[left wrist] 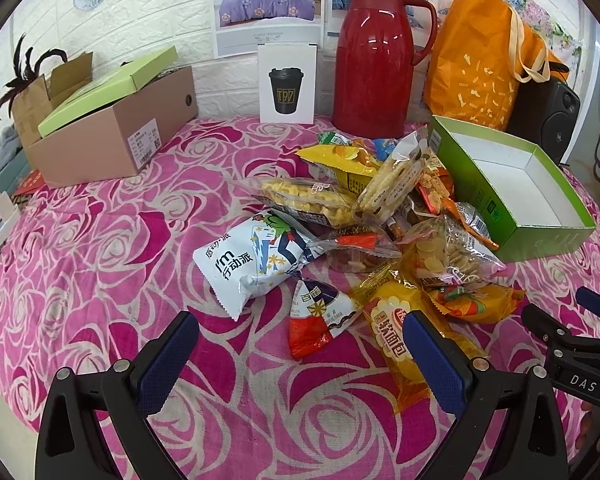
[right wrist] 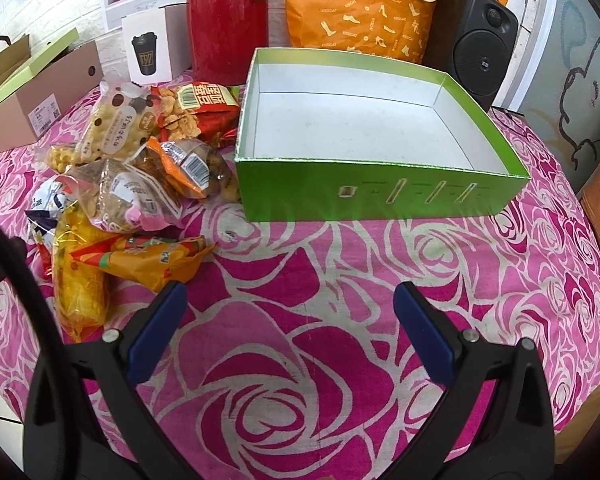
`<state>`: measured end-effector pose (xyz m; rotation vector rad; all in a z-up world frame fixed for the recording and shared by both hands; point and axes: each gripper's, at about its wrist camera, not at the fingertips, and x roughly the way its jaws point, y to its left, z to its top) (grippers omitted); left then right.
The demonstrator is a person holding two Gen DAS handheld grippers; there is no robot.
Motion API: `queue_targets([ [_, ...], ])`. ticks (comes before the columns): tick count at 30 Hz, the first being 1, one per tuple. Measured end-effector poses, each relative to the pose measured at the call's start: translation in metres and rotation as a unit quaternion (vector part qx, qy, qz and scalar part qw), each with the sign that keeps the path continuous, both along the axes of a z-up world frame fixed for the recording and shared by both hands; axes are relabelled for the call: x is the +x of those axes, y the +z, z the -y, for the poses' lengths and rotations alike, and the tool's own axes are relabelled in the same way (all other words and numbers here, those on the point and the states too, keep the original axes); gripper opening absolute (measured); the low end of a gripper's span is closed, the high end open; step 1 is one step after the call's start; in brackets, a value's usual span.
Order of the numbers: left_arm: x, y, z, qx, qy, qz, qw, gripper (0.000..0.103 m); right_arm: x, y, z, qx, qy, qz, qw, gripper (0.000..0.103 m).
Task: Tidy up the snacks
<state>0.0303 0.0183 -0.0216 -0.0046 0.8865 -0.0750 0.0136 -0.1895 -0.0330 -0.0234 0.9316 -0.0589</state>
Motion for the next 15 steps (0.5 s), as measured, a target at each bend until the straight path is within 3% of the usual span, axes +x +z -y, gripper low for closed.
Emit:
queue_targets([
  [4, 0.002, 0.002, -0.011, -0.014, -0.008, 0.004, 0.9999, 0.103, -0.001, 0.001, -0.009, 0.062, 0.067, 0.014, 0.996, 0.103],
  [9, 0.003, 0.007, -0.013, -0.049, -0.034, 0.001, 0.9982, 0.103, 0.006, -0.009, -0.029, 0.069, 0.111, 0.006, 0.991, 0.103],
  [13, -0.001, 0.005, -0.005, -0.050, -0.059, -0.009, 0.9970, 0.103, 0.020, -0.016, -0.039, 0.091, 0.131, 0.005, 0.987, 0.101],
  [14, -0.002, 0.004, -0.004, -0.050, -0.062, -0.010, 0.9968, 0.102, 0.021, -0.017, -0.041, 0.090, 0.137, 0.002, 0.986, 0.094],
  [15, -0.003, 0.003, -0.003, -0.051, -0.064, -0.012, 0.9966, 0.101, 0.024, -0.018, -0.041, 0.090, 0.142, -0.001, 0.986, 0.064],
])
